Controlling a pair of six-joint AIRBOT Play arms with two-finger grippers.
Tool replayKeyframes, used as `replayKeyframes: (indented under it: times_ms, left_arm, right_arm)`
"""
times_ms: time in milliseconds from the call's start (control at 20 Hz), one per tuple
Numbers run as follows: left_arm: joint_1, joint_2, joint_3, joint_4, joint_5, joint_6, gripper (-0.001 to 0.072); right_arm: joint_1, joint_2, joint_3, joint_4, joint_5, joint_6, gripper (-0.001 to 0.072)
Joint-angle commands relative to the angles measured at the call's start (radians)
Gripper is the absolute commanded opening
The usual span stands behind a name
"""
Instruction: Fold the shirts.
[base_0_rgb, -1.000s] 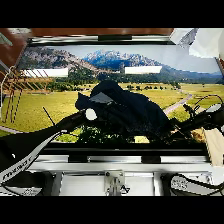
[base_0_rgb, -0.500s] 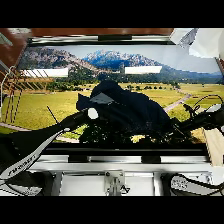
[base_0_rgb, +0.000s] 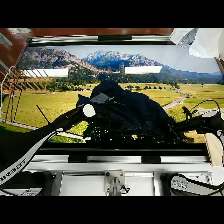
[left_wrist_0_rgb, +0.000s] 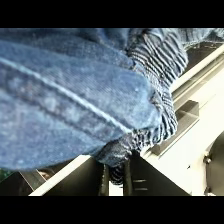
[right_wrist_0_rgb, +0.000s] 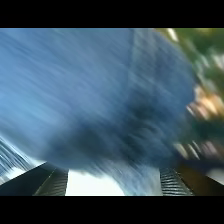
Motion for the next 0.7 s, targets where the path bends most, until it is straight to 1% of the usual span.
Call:
replayKeyframes:
  times_ms: [0,50,100,150,300,450,550,650]
  left_arm:
    - [0.0,0.033,0.001,0.014,-0.003,0.009,0.0094]
    - [0.001,0.04,0.001,0.014,-0.001,0.024,0.0094]
    - [0.001,0.05,0.001,0.015,-0.001,0.035,0.0094]
    - [0.005,0.064,0.002,0.015,-0.001,0.035,0.0094]
    - [0.018,0.139,0.036,0.028,0.0,0.087,0.0094]
    - [0.031,0.214,0.129,0.072,0.0,0.088,0.0094]
    - [0.031,0.247,0.201,0.082,-0.002,0.132,0.0094]
    - [0.03,0.266,0.267,0.082,-0.017,0.161,0.0094]
  right_arm:
    - [0.025,-0.001,-0.013,0.175,-0.124,-0.03,0.0511]
    - [0.042,0.0,-0.013,0.215,-0.121,-0.05,0.0335]
    - [0.056,0.0,-0.006,0.251,-0.107,-0.064,0.0177]
    - [0.066,0.0,0.016,0.27,-0.085,-0.076,0.0142]
    - [0.068,0.015,0.159,0.275,0.02,-0.066,0.0141]
    - [0.095,0.039,0.387,0.285,0.108,-0.007,0.0141]
    - [0.151,0.041,0.552,0.284,0.111,0.057,0.014]
    - [0.225,0.04,0.687,0.266,0.076,0.114,0.014]
